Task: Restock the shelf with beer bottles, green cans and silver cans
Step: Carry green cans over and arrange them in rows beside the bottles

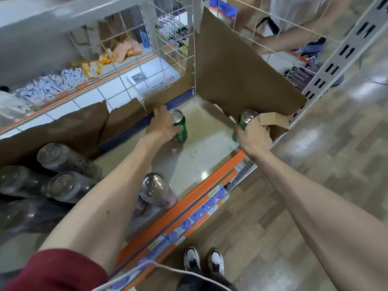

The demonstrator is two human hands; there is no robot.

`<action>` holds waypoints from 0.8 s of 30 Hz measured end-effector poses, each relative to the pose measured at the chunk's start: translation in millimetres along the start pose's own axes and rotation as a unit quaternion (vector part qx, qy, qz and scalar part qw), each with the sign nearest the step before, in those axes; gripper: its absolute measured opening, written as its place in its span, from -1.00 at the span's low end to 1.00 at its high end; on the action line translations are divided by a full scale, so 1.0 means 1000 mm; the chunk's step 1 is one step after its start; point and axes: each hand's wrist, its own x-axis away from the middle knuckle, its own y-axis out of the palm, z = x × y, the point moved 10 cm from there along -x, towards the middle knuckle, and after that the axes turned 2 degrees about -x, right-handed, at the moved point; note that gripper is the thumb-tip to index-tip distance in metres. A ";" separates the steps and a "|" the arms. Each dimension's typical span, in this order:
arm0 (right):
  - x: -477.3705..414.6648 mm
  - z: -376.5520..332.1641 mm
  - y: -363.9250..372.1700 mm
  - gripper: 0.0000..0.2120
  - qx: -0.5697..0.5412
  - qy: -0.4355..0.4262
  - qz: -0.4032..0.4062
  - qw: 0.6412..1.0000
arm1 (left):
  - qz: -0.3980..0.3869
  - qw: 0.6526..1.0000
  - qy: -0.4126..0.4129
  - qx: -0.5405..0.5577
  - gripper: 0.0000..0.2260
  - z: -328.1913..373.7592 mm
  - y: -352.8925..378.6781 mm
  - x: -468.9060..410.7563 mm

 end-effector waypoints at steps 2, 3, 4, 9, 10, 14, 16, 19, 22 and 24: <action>-0.002 0.000 0.000 -0.42 -0.008 0.001 0.014 1.000 | 0.000 1.000 -0.003 0.019 -0.30 -0.001 0.004 -0.004; -0.003 0.000 -0.002 -0.43 -0.014 0.002 0.028 1.000 | 0.003 1.000 0.000 0.029 -0.33 0.000 0.005 -0.006; -0.003 0.000 -0.003 -0.45 -0.016 0.001 0.041 0.999 | 0.007 0.999 0.001 0.036 -0.38 0.001 0.006 -0.006; 0.002 -0.008 -0.004 -0.48 -0.009 -0.018 0.044 0.999 | 0.010 0.999 -0.013 0.047 -0.44 0.001 0.003 0.003; 0.005 -0.012 -0.005 -0.48 -0.015 -0.023 0.037 0.999 | 0.010 0.999 -0.014 0.049 -0.43 0.002 0.001 0.006; 0.024 -0.036 -0.010 -0.51 -0.027 -0.058 0.021 0.998 | 0.010 0.998 -0.002 0.067 -0.44 0.009 -0.017 0.023; 0.035 -0.054 -0.019 -0.50 -0.027 -0.086 0.020 0.996 | 0.024 0.997 0.022 0.076 -0.48 0.015 -0.035 0.035; 0.051 -0.084 -0.038 -0.50 -0.037 -0.132 0.024 0.990 | 0.061 0.995 0.030 0.074 -0.53 0.016 -0.071 0.060; 0.070 -0.120 -0.057 -0.49 -0.060 -0.176 0.028 0.982 | 0.105 0.989 0.022 0.098 -0.53 0.005 -0.112 0.094; 0.088 -0.147 -0.065 -0.48 -0.072 -0.207 0.029 0.975 | 0.146 0.983 0.013 0.109 -0.53 -0.009 -0.143 0.120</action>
